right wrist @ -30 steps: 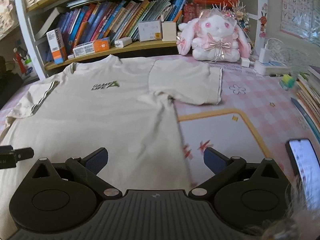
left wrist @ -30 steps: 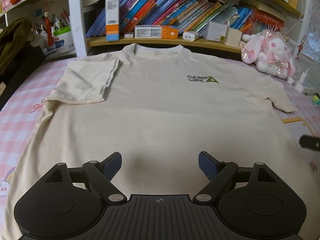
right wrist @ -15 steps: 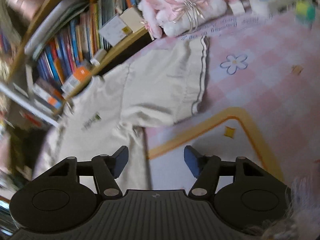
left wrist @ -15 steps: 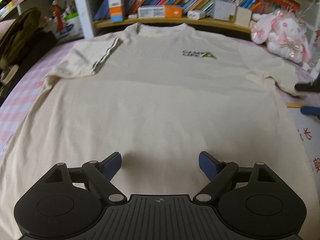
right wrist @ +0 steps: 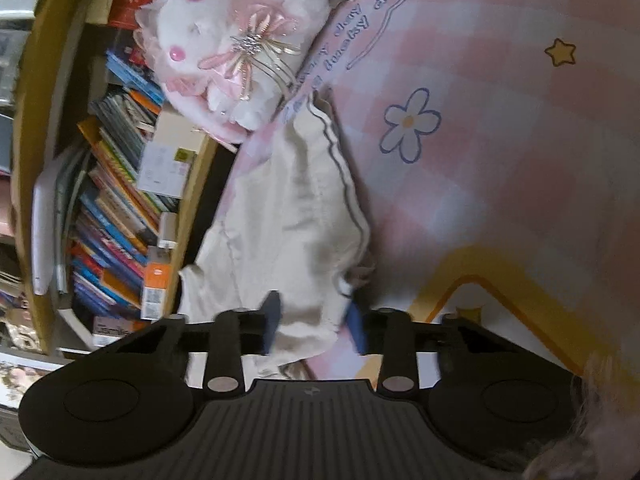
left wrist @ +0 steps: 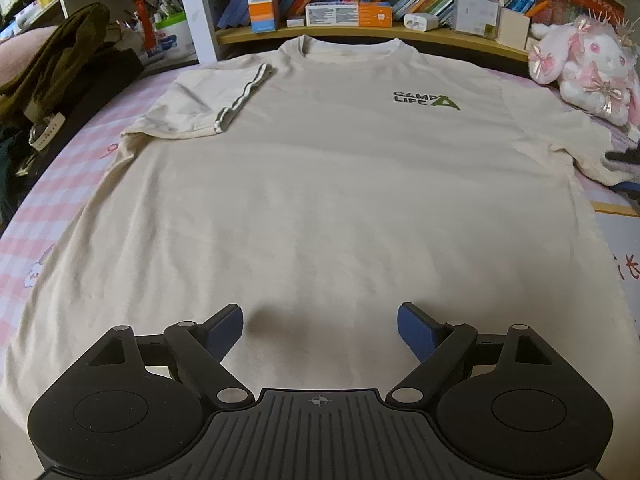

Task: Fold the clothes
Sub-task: 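Grasp the side edge with the right gripper and fold it toward the collar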

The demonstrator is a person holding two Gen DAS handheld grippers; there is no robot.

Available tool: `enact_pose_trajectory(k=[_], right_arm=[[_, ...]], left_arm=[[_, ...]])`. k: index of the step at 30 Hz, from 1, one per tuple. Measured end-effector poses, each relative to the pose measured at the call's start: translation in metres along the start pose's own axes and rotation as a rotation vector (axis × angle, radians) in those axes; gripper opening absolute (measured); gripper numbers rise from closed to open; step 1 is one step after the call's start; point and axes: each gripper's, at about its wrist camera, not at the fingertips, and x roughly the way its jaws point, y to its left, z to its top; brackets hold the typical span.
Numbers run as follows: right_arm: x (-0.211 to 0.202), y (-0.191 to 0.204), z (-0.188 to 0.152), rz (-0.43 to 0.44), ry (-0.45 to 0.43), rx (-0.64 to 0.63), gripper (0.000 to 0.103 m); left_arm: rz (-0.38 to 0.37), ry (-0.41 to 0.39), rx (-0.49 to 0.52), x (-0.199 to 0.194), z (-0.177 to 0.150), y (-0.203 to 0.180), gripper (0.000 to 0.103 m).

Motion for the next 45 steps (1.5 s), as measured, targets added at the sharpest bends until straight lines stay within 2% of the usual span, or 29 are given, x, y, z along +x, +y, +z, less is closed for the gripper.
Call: enact_pose_trajectory(k=[4, 10, 17, 21, 26, 30, 32, 34, 37, 39, 40, 42, 43, 44, 45], right_arm=[[-0.002, 0.002, -0.004, -0.064, -0.039, -0.024, 0.012], [-0.004, 0.002, -0.008, -0.091, -0.095, -0.044, 0.011], [-0.009, 0.021, -0.014, -0.121, -0.163, -0.145, 0.01], [-0.007, 0.044, -0.022, -0.153, -0.213, -0.268, 0.008], [0.007, 0.088, -0.036, -0.234, -0.264, -0.517, 0.008], [0.029, 0.135, -0.049, -0.241, -0.274, -0.752, 0.008], [0.046, 0.16, -0.065, -0.236, -0.258, -0.882, 0.008], [0.069, 0.179, -0.094, -0.229, -0.191, -1.059, 0.008], [0.107, 0.191, -0.138, -0.222, 0.008, -1.288, 0.008], [0.131, 0.185, -0.164, -0.253, 0.13, -1.399, 0.009], [0.137, 0.181, -0.169, -0.27, 0.146, -1.403, 0.014], [0.138, 0.175, -0.168, -0.246, 0.144, -1.335, 0.026], [0.136, 0.173, -0.164, -0.211, 0.149, -1.287, 0.039], [0.133, 0.171, -0.159, -0.167, 0.155, -1.233, 0.045], [0.131, 0.17, -0.155, -0.141, 0.156, -1.197, 0.045]], left_arm=[[0.005, 0.007, 0.013, 0.0, 0.003, 0.004, 0.087], [0.004, 0.019, 0.069, -0.001, 0.004, -0.003, 0.087], [-0.003, 0.022, 0.105, -0.004, 0.001, -0.007, 0.087], [-0.009, 0.021, 0.111, -0.002, -0.002, 0.004, 0.087], [-0.017, 0.018, 0.077, 0.002, -0.001, 0.026, 0.087], [-0.016, 0.021, 0.054, 0.005, -0.001, 0.045, 0.087], [-0.012, 0.024, 0.042, 0.006, 0.0, 0.054, 0.087], [-0.011, 0.026, 0.035, 0.007, 0.001, 0.06, 0.087], [-0.013, 0.028, 0.032, 0.009, 0.002, 0.066, 0.087], [-0.015, 0.029, 0.039, 0.009, 0.003, 0.067, 0.087], [-0.016, 0.029, 0.041, 0.009, 0.003, 0.068, 0.087], [-0.019, 0.03, 0.04, 0.009, 0.003, 0.069, 0.088], [-0.019, 0.031, 0.038, 0.01, 0.003, 0.069, 0.089], [-0.017, 0.031, 0.039, 0.01, 0.003, 0.069, 0.089], [-0.015, 0.032, 0.039, 0.011, 0.004, 0.069, 0.09]])
